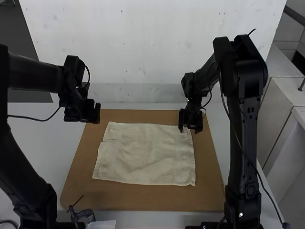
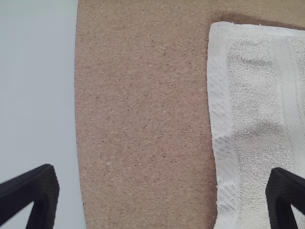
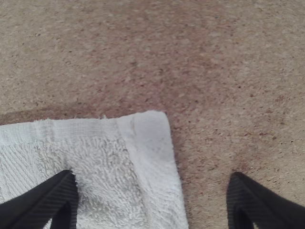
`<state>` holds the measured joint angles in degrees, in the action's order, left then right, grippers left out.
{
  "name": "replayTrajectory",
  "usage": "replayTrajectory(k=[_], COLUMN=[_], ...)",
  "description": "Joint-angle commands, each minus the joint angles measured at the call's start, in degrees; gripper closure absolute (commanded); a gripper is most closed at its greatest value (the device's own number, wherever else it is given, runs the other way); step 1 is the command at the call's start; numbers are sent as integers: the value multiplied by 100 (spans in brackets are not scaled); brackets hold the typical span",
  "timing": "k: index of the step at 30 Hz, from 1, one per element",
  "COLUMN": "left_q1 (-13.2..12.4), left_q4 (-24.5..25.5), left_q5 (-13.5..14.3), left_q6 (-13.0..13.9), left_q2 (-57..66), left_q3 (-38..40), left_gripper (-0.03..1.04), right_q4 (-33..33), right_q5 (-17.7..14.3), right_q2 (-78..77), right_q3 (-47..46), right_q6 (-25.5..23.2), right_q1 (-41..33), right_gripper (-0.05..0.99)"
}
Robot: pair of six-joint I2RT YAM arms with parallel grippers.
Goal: Fold the towel.
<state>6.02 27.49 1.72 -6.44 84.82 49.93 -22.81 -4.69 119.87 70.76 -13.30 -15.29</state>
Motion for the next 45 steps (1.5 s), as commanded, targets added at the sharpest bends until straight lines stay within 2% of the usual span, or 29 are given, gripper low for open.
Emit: replayTrajectory(k=[1,3,6,8,21,25,28,30,31,33,35,36,37,41,45], left_q1=[-110,-110,-66,-13,628,646,655,690,699,787,830,848,866,989,997], left_q4=[-41,-41,-68,-112,-112,-68,82,196,213,213,196,213,249,565,583], left_q5=[-13,-22,-40,-49,162,154,162,31,-66,-40,-136,-312,-356,-347,-233], left_q6=[81,55,46,37,-253,-376,-429,-464,-464,-437,-376,-341,-349,-393,-543], left_q2=[562,888,1371,1687,3182,3612,3946,4140,4175,4192,4157,4104,4060,3735,3261], left_q3=[342,474,685,878,2249,2601,2732,2794,2794,2776,2785,2785,2794,2750,2636], left_gripper=[3,3,4,4,4,4,12,25,40,79,99,100,100,100,100], right_q4=[-110,-110,-92,-40,92,101,110,136,145,163,180,207,286,567,734], right_q5=[-85,-85,-76,-85,-76,-76,-85,-67,-59,-6,3,3,29,21,3], right_q2=[238,291,335,361,519,537,537,528,511,475,449,432,414,247,-87], right_q3=[78,78,61,25,-89,-80,-106,-124,-142,-159,-186,-203,-212,-221,-89], right_q6=[-103,-94,-103,-94,-67,-50,-41,-6,3,3,3,3,3,12,47], right_q1=[-194,-194,-194,-185,-71,-71,-80,-71,-62,-53,-44,-44,-44,-9,-18], right_gripper=[38,54,72,91,92,92,92,92,92,92,92,92,92,92,92])
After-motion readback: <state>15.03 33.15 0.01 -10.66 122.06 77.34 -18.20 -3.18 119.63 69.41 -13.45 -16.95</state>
